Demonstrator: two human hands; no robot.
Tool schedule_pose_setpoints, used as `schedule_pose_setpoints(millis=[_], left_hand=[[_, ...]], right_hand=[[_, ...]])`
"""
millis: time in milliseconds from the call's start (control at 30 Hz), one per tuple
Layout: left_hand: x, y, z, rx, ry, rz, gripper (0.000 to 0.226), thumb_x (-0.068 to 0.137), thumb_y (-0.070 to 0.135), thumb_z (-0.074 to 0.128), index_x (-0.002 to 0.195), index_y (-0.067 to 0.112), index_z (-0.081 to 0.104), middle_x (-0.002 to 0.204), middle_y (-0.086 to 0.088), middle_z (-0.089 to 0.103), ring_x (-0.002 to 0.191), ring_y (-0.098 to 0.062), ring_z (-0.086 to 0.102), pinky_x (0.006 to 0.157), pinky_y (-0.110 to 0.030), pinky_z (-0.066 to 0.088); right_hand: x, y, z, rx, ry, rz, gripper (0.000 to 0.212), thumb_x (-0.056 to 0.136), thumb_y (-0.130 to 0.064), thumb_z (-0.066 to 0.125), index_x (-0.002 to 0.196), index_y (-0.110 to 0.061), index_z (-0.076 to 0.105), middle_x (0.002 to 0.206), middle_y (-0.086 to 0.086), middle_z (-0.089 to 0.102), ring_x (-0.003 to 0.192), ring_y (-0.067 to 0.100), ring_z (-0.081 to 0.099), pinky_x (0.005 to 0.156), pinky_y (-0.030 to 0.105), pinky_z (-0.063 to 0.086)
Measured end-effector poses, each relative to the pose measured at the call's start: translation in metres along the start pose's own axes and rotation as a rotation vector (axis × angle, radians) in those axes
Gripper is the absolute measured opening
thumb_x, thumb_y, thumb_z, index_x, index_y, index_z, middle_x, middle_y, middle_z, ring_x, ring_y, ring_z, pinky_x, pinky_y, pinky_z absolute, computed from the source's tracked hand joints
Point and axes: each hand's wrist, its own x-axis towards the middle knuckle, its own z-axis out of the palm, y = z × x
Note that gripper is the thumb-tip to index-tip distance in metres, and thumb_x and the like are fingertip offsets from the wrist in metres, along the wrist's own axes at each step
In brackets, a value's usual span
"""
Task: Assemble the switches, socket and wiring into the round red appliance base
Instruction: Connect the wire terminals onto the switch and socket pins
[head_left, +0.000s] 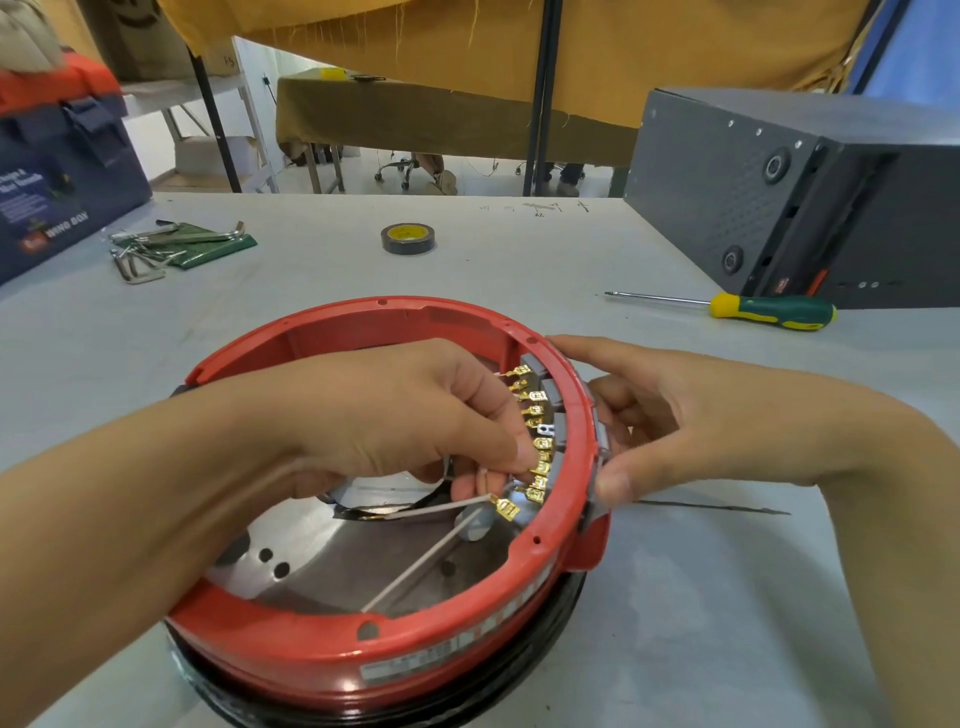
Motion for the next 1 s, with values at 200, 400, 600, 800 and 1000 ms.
schedule_pose_setpoints(millis=[200, 400, 600, 800, 1000], left_hand=[[0.0006, -0.0014, -0.0002, -0.015, 0.003, -0.004, 0.029, 0.083, 0.005, 0.061, 0.057, 0.018, 0.064, 0.051, 0.004, 0.059, 0.044, -0.003, 0.050, 0.046, -0.013, 0.035], [0.0019, -0.0027, 0.0019, -0.063, 0.009, 0.004, 0.029, 0.081, 0.004, 0.061, 0.054, 0.016, 0.063, 0.049, 0.002, 0.058, 0.042, -0.004, 0.049, 0.043, -0.012, 0.035], [0.0018, -0.0031, 0.0026, -0.067, 0.016, 0.011, 0.031, 0.083, 0.000, 0.060, 0.056, 0.014, 0.062, 0.048, 0.003, 0.057, 0.041, -0.003, 0.049, 0.044, -0.011, 0.037], [0.0017, -0.0029, 0.0030, -0.066, 0.023, 0.021, 0.027, 0.082, -0.001, 0.061, 0.058, 0.012, 0.063, 0.048, 0.001, 0.057, 0.042, -0.004, 0.049, 0.045, -0.011, 0.038], [0.0029, -0.0040, 0.0040, -0.077, 0.035, 0.026, 0.022, 0.080, 0.000, 0.060, 0.061, 0.010, 0.063, 0.048, 0.001, 0.057, 0.041, -0.004, 0.048, 0.045, -0.012, 0.038]], right_hand=[[0.0004, 0.0043, -0.0031, 0.099, -0.030, -0.009, 0.094, 0.056, -0.027, 0.083, 0.134, -0.049, 0.036, 0.108, 0.031, 0.057, 0.099, 0.041, 0.058, 0.092, 0.051, 0.048], [0.0040, 0.0048, -0.0014, 0.143, 0.003, -0.013, 0.085, 0.050, -0.032, 0.083, 0.122, -0.053, 0.044, 0.105, 0.031, 0.057, 0.092, 0.042, 0.057, 0.088, 0.049, 0.048], [0.0063, 0.0030, 0.0015, 0.146, 0.044, -0.020, 0.083, 0.047, -0.033, 0.083, 0.121, -0.046, 0.047, 0.095, 0.035, 0.052, 0.077, 0.028, 0.053, 0.078, 0.048, 0.047], [0.0078, 0.0059, 0.0007, 0.135, 0.048, -0.016, 0.083, 0.047, -0.034, 0.084, 0.120, -0.048, 0.048, 0.092, 0.033, 0.054, 0.076, 0.029, 0.054, 0.078, 0.050, 0.047], [0.0089, 0.0084, 0.0000, 0.129, 0.060, -0.004, 0.085, 0.045, -0.037, 0.085, 0.119, -0.051, 0.047, 0.098, 0.032, 0.056, 0.085, 0.042, 0.056, 0.085, 0.052, 0.048]])
